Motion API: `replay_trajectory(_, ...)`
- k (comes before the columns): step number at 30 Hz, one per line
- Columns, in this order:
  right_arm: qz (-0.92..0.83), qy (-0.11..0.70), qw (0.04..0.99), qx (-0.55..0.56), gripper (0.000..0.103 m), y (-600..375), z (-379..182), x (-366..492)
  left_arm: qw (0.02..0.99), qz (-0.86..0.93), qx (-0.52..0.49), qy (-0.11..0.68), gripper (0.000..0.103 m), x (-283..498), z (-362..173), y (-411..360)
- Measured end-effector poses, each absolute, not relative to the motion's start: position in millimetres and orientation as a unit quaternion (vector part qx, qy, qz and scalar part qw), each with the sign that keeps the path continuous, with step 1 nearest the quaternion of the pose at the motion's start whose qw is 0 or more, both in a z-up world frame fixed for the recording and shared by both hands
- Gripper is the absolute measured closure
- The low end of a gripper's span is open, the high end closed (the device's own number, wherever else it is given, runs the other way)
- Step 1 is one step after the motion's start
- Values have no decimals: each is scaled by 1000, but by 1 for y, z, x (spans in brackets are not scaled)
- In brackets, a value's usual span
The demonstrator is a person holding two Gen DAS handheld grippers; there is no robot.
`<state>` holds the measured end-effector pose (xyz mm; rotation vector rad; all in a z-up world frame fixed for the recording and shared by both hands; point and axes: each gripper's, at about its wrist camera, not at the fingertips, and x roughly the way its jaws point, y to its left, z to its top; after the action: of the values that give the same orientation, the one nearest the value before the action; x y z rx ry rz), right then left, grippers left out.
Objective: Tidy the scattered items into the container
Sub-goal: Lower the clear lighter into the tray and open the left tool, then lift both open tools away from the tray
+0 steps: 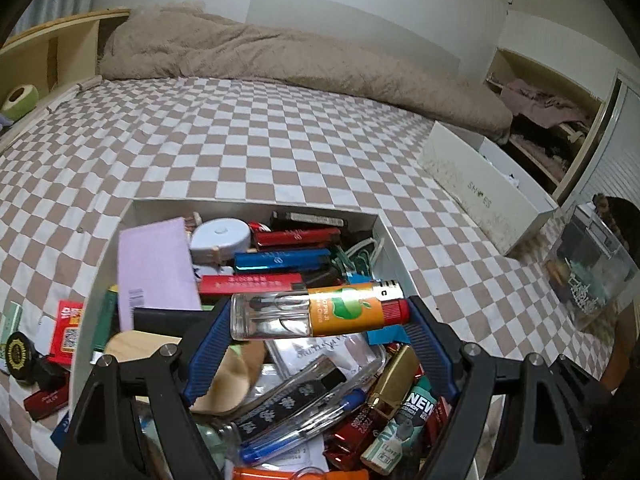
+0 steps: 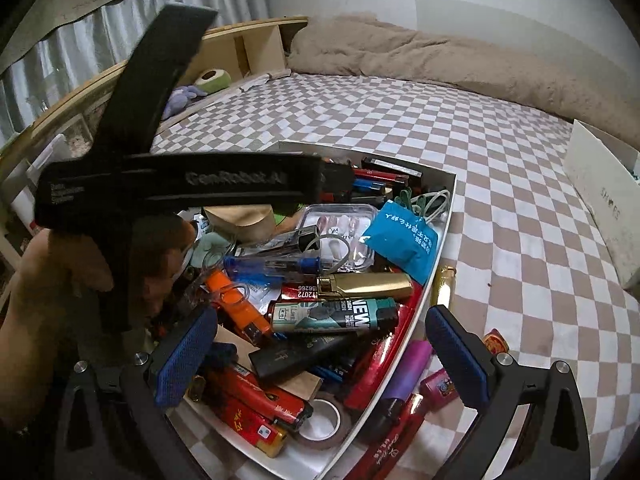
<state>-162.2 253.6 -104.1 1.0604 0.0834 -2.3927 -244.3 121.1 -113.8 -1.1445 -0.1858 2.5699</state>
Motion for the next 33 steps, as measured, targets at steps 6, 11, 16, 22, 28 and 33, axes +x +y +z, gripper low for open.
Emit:
replay_trajectory(6,-882,27,259,393,0,256,-105,-163,154,901,-401,-65,12,-247,-117,124)
replay_trajectory(11,-883,23,259,391,0,257,-104,-163,141,904,-397,-75,0,-248,-115,117)
replay_trajectory(16,-884,24,258,390,0,256,-104,-162,134,902,-404,-77,0,-246,-115,110)
replay_trajectory(22,-885,21,257,387,0,256,-104,-162,133,903,-400,-80,0,-240,-110,102)
replay_trajectory(28,-891,21,248,379,0,254,-98,-158,126,909,-392,-72,0,-230,-99,95)
replay_trajectory(33,-901,3,241,362,0,255,-90,-153,116,914,-383,-65,0,-218,-88,86)
